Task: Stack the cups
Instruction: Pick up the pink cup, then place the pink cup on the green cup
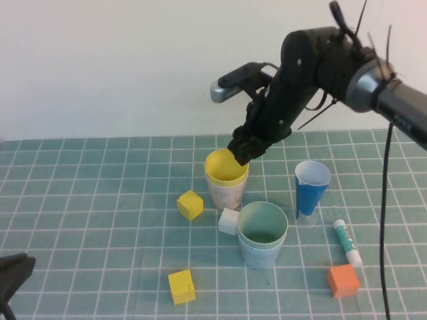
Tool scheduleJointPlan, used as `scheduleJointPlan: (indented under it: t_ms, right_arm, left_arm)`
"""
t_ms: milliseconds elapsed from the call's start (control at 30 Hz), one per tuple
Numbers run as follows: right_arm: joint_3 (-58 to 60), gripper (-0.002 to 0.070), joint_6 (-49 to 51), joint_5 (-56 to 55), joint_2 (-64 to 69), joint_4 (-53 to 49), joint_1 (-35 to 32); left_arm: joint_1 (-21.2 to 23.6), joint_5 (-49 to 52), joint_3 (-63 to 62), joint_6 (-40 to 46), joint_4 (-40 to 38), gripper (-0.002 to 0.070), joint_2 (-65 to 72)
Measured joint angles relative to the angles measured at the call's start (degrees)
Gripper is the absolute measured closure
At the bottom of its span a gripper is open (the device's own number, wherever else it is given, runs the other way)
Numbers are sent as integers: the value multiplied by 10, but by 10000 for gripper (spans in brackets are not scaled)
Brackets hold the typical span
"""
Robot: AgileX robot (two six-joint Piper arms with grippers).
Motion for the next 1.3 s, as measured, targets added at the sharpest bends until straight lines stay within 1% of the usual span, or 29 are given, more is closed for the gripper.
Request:
scheduleJointPlan:
  t_ms: [267,367,433,500,567,600,633,733,867,967,1033,1100,1167,1300]
  right_arm:
    - [-18,279,2,-23,66,13,0]
    - [-18,298,6,-39,81,13,0]
    - [-18,367,6,-49,87,17,0]
    - [-18,496,6,-56,88,26,-1]
    - [-26,593,6,-57,88,33,-2]
    - [-31,618,6,-57,88,33,-1]
    - [-36,628,7,-57,88,36,-2]
    - [-71,630,7,-26,88,37,-3]
    - [-172,631,-8,67,90,35,-4]
    - [-232,631,-13,91,73,40,-4]
    - [-239,631,-23,97,46,50,-4]
    - [-229,631,-39,98,2,60,1]
    - [-190,631,-52,98,-49,54,14]
    - [-50,631,-63,100,-130,-29,57]
  left_arm:
    - [0,16,34,0,1,677,0]
    - [0,18,35,0,1,677,0]
    - [0,18,35,0,1,677,0]
    - [0,18,35,1,1,677,0]
    - [0,18,36,1,3,677,0]
    - [0,18,36,1,4,677,0]
    - [0,18,36,1,4,677,0]
    - [0,18,36,1,5,677,0]
    - [0,18,36,1,8,677,0]
    - [0,19,36,1,9,677,0]
    - [0,19,36,1,10,677,0]
    - [0,19,36,1,10,677,0]
    - [0,19,36,1,10,677,0]
    - [0,19,36,1,10,677,0]
